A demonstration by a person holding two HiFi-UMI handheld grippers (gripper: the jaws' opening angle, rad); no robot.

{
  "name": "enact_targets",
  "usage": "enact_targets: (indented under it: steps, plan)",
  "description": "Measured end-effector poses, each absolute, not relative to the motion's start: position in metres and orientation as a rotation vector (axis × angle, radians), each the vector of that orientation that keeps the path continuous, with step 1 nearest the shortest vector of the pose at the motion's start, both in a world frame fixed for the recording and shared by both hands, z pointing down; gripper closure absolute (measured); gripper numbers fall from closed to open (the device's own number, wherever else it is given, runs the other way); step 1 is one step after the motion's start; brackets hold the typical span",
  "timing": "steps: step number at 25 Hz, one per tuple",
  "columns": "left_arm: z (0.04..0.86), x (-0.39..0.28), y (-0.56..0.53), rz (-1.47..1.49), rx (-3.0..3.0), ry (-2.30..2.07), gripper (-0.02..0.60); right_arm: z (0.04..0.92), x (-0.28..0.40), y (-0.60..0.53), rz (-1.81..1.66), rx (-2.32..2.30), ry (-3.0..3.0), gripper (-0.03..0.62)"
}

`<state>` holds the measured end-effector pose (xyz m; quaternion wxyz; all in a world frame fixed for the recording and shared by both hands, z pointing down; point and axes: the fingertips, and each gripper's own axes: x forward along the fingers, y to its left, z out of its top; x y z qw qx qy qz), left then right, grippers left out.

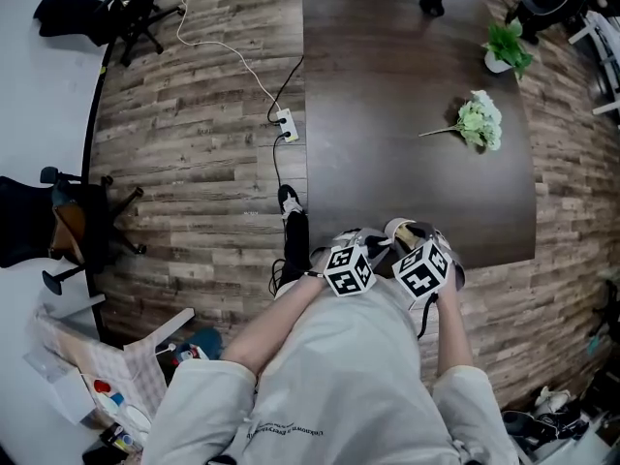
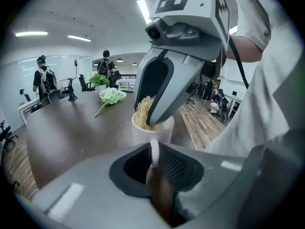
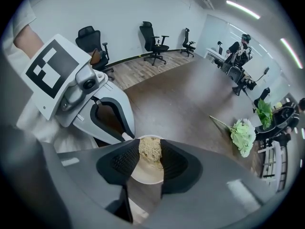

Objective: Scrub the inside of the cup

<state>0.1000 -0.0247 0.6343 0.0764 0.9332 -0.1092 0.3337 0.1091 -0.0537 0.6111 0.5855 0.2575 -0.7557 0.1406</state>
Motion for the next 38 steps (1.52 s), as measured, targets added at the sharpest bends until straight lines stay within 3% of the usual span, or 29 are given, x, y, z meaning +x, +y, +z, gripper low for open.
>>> enact_targets:
  steps: [38]
  plan:
    - [0.633, 0.096, -0.024, 0.94, 2.722, -0.386, 0.528, 0.606, 0.131, -0.034, 0.383, 0.452, -1.678, 0.434]
